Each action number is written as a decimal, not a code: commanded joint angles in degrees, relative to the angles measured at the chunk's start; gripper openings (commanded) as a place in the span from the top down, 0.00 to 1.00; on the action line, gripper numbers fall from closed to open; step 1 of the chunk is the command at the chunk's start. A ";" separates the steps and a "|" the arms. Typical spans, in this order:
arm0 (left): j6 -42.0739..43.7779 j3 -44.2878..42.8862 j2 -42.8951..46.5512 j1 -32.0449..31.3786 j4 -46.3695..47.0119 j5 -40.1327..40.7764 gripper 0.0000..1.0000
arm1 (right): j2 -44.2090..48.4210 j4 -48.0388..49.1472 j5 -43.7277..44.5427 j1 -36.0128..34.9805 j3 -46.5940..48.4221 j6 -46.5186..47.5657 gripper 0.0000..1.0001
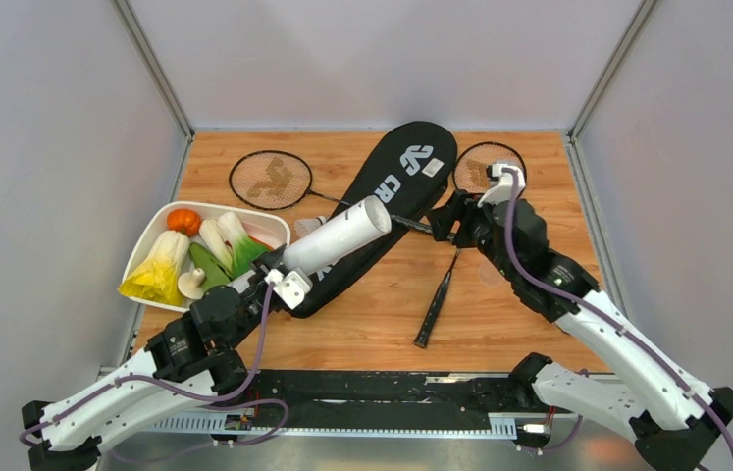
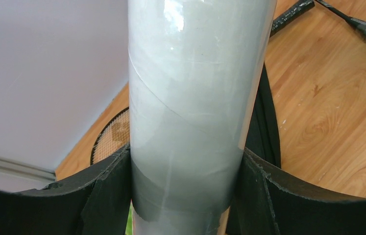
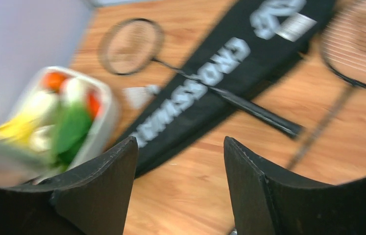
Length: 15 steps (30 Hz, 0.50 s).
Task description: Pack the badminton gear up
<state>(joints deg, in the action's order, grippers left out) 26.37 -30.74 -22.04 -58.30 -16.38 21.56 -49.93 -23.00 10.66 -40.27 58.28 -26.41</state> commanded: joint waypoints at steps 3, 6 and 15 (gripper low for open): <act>-2.66 -2.49 3.28 0.12 4.27 2.22 0.51 | -6.09 -10.09 30.78 4.08 -4.83 -2.89 0.38; -3.29 -1.93 4.87 0.12 4.09 2.04 0.51 | -9.23 -12.54 35.81 7.20 -6.62 -3.06 0.38; -5.02 -0.91 9.01 0.11 3.87 2.60 0.51 | -20.72 -14.09 45.11 15.33 -11.00 -1.45 0.42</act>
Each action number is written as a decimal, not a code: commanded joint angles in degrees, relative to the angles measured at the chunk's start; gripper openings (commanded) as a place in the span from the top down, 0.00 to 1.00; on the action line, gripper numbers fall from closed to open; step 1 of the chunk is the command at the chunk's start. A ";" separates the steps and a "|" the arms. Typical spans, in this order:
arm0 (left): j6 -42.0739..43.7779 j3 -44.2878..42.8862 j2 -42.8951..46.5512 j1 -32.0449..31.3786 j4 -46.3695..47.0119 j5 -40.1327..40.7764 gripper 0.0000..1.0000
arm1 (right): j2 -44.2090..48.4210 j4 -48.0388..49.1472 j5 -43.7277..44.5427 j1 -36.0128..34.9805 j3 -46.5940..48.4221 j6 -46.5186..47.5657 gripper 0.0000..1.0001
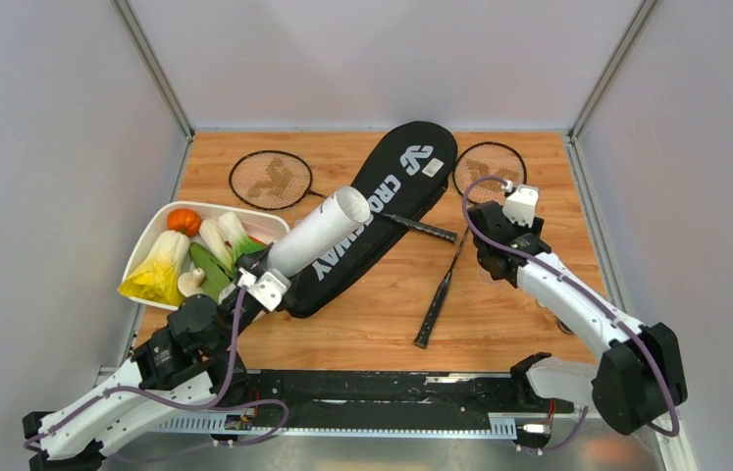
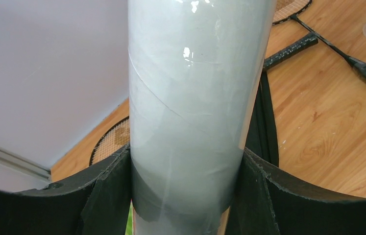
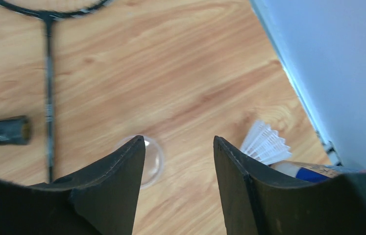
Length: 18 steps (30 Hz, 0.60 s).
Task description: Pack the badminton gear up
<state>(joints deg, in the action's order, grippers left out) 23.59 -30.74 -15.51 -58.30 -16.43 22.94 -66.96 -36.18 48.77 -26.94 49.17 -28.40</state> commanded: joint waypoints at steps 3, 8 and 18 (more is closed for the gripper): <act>-3.08 -0.30 3.85 0.12 4.10 2.43 0.51 | -7.16 -0.99 6.33 6.13 -1.35 1.52 0.45; -3.73 -0.37 4.38 0.05 4.62 1.89 0.51 | -11.32 2.86 4.48 13.01 -1.65 4.34 0.44; -4.59 -0.96 2.11 0.09 5.07 1.61 0.51 | -12.43 4.74 -7.71 23.40 -2.84 1.52 0.21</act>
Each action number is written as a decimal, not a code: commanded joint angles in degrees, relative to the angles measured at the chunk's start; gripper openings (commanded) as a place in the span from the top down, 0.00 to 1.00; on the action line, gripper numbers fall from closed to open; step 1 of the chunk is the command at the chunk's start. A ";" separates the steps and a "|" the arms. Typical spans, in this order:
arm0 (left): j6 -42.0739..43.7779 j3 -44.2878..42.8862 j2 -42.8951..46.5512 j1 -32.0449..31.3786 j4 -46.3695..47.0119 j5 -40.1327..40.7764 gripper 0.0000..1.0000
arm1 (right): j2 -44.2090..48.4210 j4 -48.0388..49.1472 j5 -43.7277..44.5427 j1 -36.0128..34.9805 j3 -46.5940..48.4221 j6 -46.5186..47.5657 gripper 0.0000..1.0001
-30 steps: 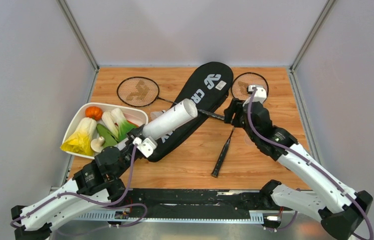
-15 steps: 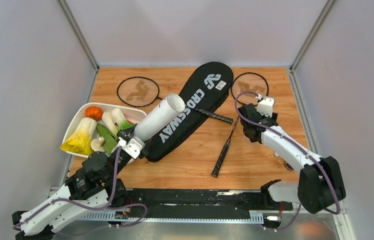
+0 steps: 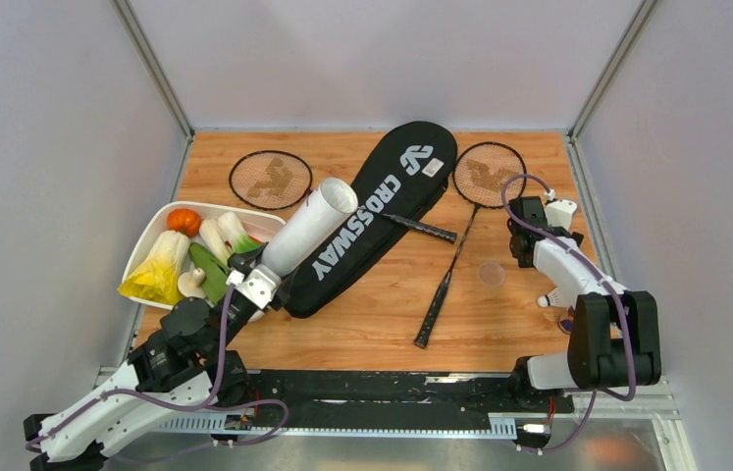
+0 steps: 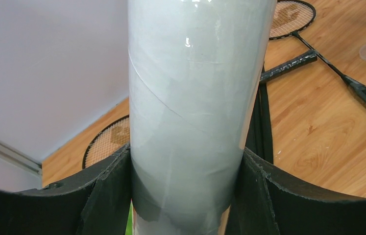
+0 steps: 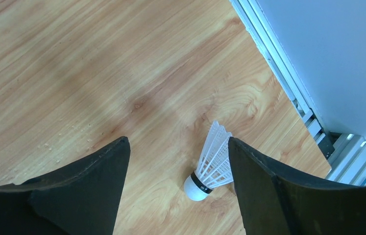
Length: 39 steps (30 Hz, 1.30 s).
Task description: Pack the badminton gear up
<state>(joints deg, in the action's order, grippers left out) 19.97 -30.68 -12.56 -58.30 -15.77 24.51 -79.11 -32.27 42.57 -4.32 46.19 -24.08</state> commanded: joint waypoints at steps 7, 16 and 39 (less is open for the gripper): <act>-0.46 -1.13 -2.29 0.08 4.26 -0.23 0.50 | -1.41 0.12 2.20 2.91 -0.92 -6.90 0.17; 0.02 -0.66 -2.10 0.12 4.41 -0.51 0.51 | -2.13 -0.22 4.02 7.00 -0.62 -8.09 0.07; -0.10 -1.05 -2.15 0.12 4.26 -0.21 0.50 | -1.93 -0.10 -1.65 9.23 -0.91 -8.67 0.78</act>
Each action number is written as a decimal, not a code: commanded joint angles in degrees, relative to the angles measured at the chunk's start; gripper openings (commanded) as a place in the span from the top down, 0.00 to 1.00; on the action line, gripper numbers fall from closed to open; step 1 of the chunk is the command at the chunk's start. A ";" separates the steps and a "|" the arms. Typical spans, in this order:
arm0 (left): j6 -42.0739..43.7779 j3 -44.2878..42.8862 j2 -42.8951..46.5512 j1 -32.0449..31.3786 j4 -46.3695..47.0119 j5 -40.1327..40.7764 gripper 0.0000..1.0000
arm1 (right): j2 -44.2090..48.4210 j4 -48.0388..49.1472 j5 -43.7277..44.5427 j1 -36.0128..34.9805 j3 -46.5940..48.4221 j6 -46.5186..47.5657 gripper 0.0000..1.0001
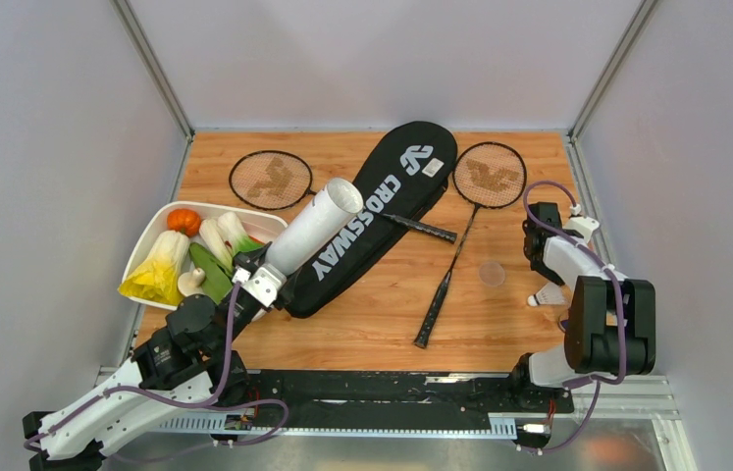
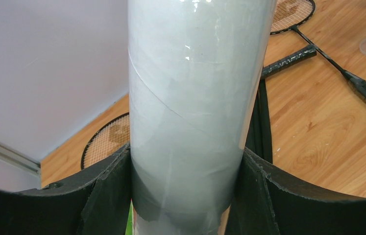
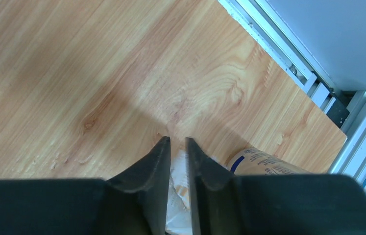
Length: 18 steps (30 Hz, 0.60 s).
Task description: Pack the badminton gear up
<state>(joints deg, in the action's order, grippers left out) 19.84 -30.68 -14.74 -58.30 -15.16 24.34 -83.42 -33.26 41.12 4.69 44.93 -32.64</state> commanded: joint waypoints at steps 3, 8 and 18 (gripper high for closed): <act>0.16 -1.09 0.31 0.12 3.64 -0.04 0.50 | 3.46 1.82 -1.91 0.22 0.25 0.67 1.00; 0.67 -1.27 0.31 0.10 3.41 0.08 0.50 | 5.90 2.58 -3.66 0.15 2.11 4.00 1.00; 0.04 -1.19 -0.16 0.08 3.64 -0.49 0.51 | 10.78 -1.16 -3.08 0.39 7.31 6.16 0.68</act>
<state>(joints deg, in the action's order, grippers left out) 19.92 -30.68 -14.74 -58.30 -15.16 24.34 -74.91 -32.58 35.53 4.69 50.11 -26.41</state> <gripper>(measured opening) 0.721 0.098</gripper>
